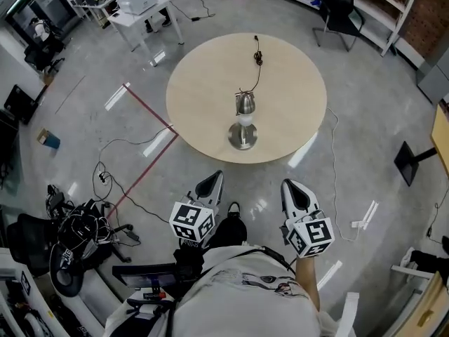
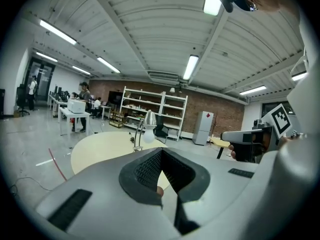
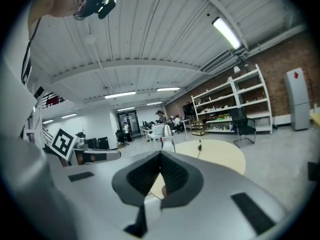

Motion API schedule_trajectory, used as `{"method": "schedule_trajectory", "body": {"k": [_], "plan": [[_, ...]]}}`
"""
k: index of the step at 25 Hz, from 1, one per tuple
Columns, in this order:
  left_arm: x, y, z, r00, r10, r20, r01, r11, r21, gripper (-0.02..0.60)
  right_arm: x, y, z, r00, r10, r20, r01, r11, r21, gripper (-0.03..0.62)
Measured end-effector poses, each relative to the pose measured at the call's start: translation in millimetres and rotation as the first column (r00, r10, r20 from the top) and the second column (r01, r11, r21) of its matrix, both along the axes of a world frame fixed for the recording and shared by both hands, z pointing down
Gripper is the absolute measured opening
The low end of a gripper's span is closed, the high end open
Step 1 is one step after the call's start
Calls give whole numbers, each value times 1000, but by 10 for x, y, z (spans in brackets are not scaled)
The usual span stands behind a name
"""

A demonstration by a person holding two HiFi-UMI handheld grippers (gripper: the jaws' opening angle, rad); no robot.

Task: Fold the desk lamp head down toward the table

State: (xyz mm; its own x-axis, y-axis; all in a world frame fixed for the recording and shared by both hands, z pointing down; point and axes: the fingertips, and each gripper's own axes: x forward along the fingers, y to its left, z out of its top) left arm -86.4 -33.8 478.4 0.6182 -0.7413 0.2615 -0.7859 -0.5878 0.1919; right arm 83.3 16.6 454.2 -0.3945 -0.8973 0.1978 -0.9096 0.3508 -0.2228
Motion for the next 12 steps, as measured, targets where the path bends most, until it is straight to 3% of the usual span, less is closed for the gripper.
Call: {"method": "schedule_trajectory", "body": {"k": [12], "plan": [[-117, -968, 68, 996, 92, 11, -92, 995, -37, 0, -162, -1066, -21, 997, 71, -25, -72, 997, -11, 3]]}}
